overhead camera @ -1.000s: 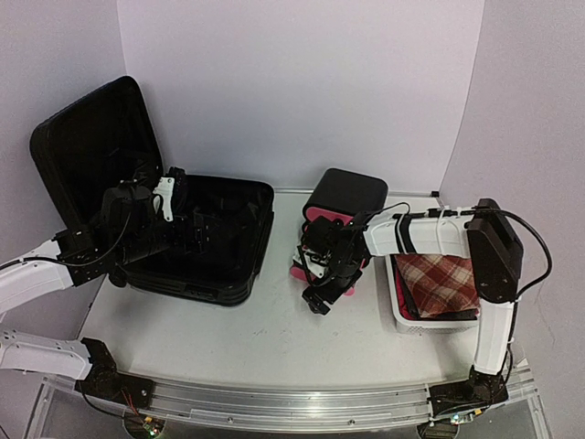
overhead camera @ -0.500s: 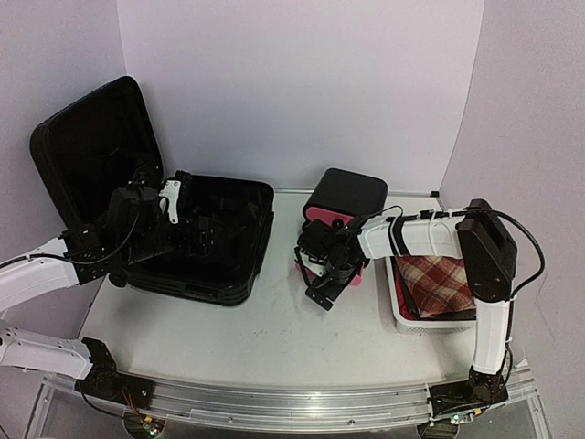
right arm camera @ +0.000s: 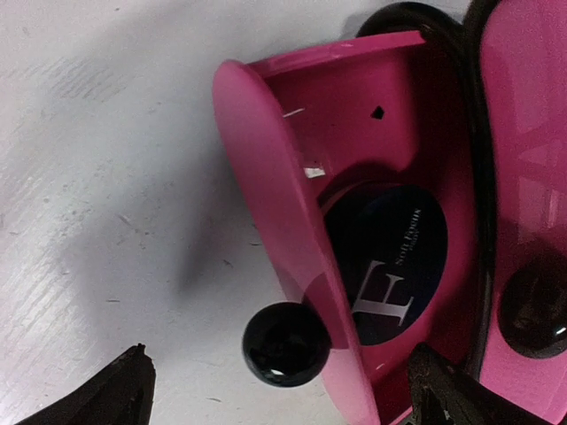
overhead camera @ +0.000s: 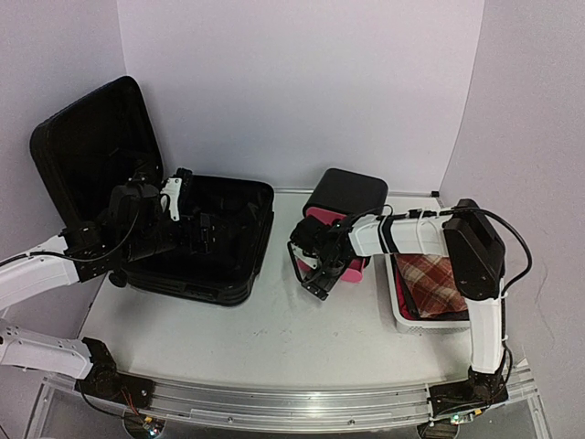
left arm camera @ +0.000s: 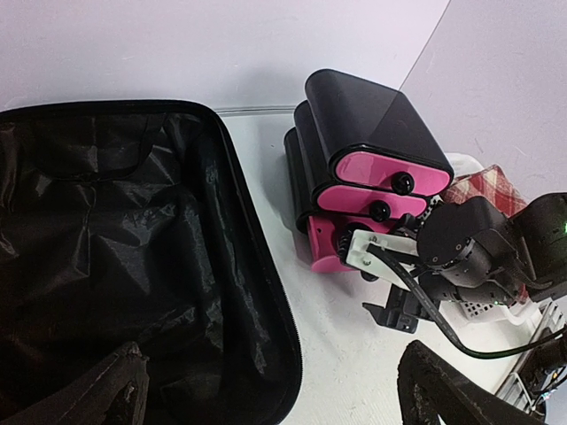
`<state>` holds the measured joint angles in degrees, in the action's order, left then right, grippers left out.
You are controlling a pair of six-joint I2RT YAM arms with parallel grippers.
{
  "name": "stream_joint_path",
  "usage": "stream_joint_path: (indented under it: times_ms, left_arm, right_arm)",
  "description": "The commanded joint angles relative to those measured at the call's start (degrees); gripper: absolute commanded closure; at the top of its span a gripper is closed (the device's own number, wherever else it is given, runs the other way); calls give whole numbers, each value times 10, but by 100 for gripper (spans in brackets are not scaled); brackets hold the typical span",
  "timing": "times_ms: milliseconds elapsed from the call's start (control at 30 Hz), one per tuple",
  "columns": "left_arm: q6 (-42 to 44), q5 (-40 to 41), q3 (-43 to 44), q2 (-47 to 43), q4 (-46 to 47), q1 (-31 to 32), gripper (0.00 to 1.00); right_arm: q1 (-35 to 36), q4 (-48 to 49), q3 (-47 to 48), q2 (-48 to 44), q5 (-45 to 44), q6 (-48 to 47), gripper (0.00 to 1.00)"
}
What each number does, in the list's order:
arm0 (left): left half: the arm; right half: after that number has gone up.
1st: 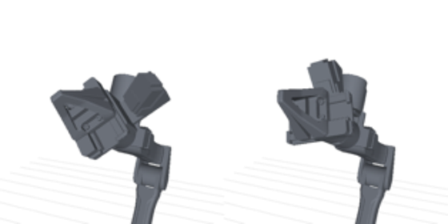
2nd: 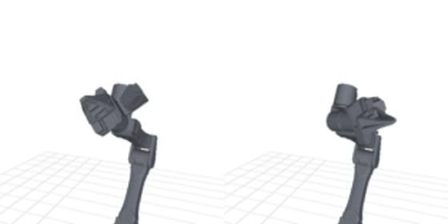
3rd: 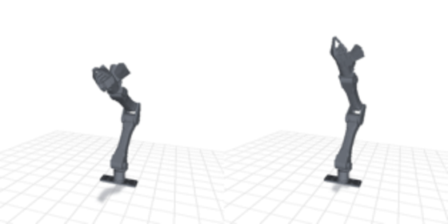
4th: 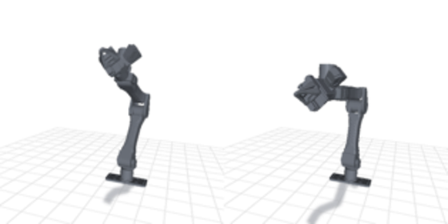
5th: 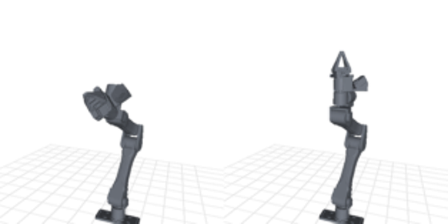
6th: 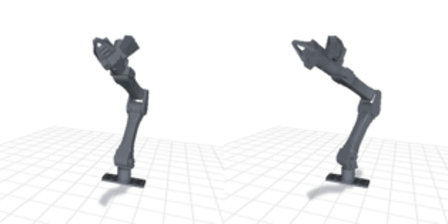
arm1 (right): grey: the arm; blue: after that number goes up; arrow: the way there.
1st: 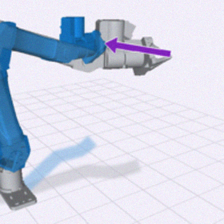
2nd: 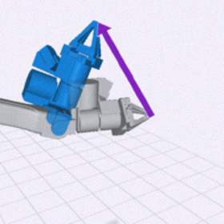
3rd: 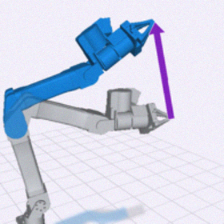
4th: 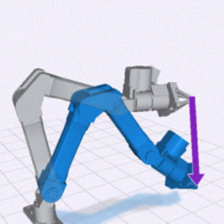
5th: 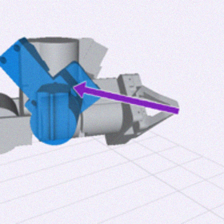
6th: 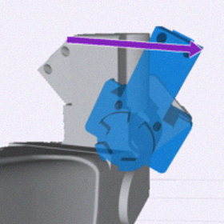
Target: Open, take out, and arrange the luggage
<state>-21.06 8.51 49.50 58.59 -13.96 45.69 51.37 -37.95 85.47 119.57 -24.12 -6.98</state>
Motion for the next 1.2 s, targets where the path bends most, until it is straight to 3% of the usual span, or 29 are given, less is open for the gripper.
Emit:
stream_joint_path:
  times_ms: [0, 100, 400, 700, 933, 1167]
  left_arm:
    - [-11, -13, 29, 7, 15, -3, 1]
    - [-13, -15, 29, 10, 15, -3, 1]
    - [-8, -13, 40, 19, 14, -2, 1]
    - [-18, -25, 44, 21, 15, -2, 1]
    - [-28, -29, 35, 10, 14, -3, 1]
    - [-28, -27, 32, 3, 14, -3, 1]
  right_arm:
    - [0, 14, 13, -23, 106, -6, 2]
    - [0, 9, 0, -39, 149, 6, 2]
    - [5, -29, -14, -70, 165, 22, 2]
    - [7, -32, 1, -39, 265, 25, 2]
    - [7, -32, 24, 7, 96, 32, 2]
    - [6, -16, 33, 21, 10, 7, 2]
